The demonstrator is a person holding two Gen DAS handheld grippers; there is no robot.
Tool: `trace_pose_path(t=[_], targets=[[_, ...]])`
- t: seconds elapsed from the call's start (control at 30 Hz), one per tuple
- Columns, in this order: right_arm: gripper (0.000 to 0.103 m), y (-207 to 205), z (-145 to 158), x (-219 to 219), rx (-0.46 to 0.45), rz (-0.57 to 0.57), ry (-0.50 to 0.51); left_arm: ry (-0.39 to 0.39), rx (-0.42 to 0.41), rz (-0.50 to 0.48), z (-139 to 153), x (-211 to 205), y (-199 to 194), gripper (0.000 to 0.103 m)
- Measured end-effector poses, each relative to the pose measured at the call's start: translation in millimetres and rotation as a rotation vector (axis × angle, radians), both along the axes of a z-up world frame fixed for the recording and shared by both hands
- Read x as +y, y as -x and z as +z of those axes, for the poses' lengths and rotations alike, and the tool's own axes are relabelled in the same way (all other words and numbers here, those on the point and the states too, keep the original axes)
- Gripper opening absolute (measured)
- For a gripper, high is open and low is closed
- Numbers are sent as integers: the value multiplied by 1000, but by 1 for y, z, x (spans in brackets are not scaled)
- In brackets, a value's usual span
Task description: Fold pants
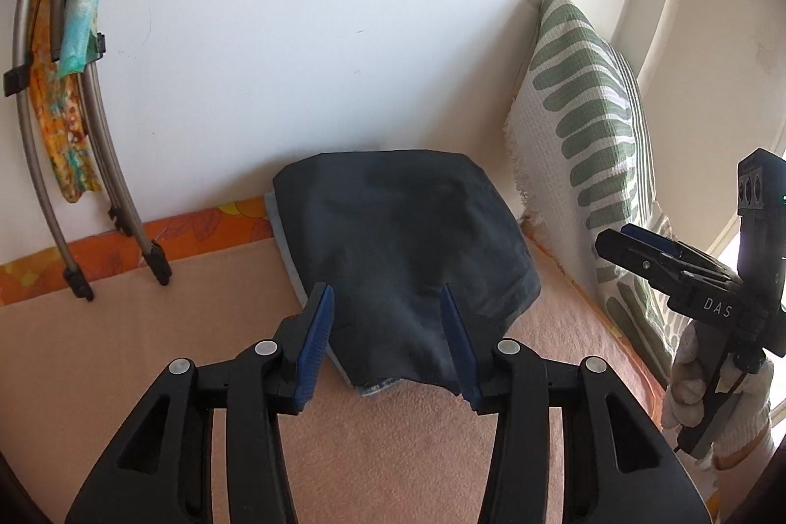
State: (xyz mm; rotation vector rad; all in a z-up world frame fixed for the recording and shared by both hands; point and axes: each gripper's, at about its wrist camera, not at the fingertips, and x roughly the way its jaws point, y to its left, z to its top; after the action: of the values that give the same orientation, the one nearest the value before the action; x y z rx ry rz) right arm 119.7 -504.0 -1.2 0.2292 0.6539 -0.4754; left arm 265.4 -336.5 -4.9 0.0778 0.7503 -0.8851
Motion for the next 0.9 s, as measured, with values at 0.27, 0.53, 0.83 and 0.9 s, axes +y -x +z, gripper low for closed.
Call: trace_pose_path(t=[0.27,0.53,0.83,0.9], targets=[[99,62,18,83,-34,-14,45,6,-99,-35,28,53,91,70],[103,119,26,151,-67,0,82,-16,-76,14,23,101,142,79],[103,150,14,190,-81,-39,96,-69,-92,70,8,140,179,79],[103,155,11,197,-85,-50,109,-73,-108,74,6,143,187,79]])
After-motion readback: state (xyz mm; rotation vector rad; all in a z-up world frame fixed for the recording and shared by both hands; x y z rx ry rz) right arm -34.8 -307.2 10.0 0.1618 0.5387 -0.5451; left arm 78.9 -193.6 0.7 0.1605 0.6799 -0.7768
